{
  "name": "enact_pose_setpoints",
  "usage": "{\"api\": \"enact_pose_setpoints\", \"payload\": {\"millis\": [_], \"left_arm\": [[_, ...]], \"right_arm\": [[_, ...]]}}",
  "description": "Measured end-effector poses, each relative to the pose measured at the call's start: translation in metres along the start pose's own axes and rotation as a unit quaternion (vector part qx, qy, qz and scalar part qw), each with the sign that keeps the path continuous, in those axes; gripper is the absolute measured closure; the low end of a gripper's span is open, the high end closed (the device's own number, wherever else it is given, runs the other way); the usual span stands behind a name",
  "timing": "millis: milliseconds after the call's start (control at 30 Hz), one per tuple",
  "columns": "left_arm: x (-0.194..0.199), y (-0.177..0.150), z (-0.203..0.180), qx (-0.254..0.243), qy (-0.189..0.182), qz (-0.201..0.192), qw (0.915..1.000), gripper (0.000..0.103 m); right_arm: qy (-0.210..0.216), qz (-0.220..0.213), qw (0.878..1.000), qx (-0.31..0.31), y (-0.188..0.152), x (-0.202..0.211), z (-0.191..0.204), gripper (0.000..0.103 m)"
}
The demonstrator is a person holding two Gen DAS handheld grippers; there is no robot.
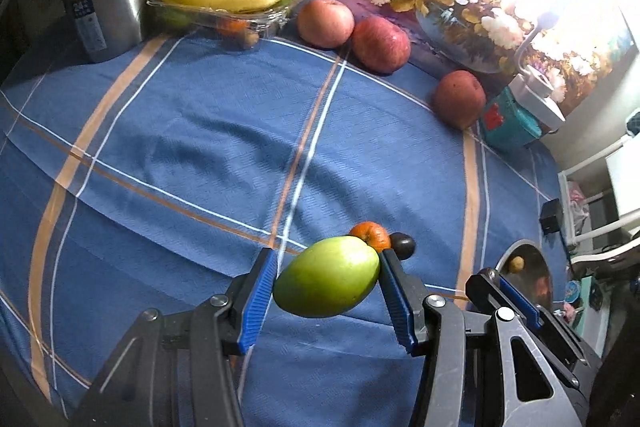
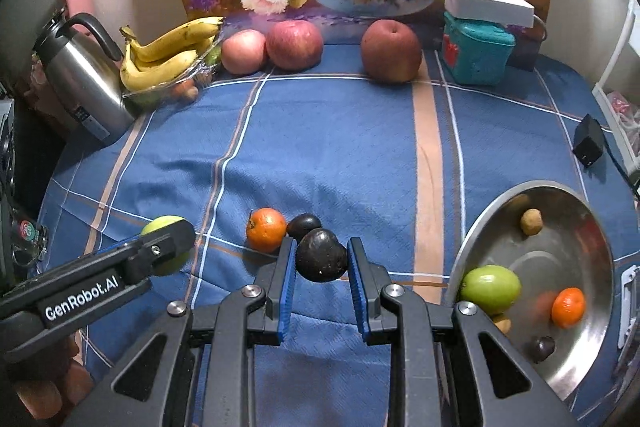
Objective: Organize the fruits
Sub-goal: 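Grasp the large green apple with the left tool while the right tool holds the plum, then carry the green apple and black plum over the steel plate with both tools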
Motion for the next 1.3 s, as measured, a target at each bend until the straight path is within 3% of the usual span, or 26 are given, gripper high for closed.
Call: {"api": "enact_pose_setpoints", "payload": {"millis": [733, 1300], "left_arm": [[-0.03, -0.013, -0.094, -0.077, -0.008, 0.024, 0.9967, 0.048], [-0.057, -0.037, -0.171, -0.168, 0.012, 0.046, 0.9847, 0.048]], "right_arm": [[-0.074, -0.017, 0.996, -0.044, 0.011, 0.031, -0.093, 0.077], [-0.099, -0.004, 0.989, -0.109, 0.0, 0.038, -0.172, 0.077]]}}
Point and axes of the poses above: each gripper's, at about its wrist camera, not at the fingertips, and x roughly against the way its jaws point, z to its left, y to its top, the point moved 1 cm from there along -x, roughly the way its jaws point, and after that the axes turned 1 degree about -y, right-handed, at the moved point
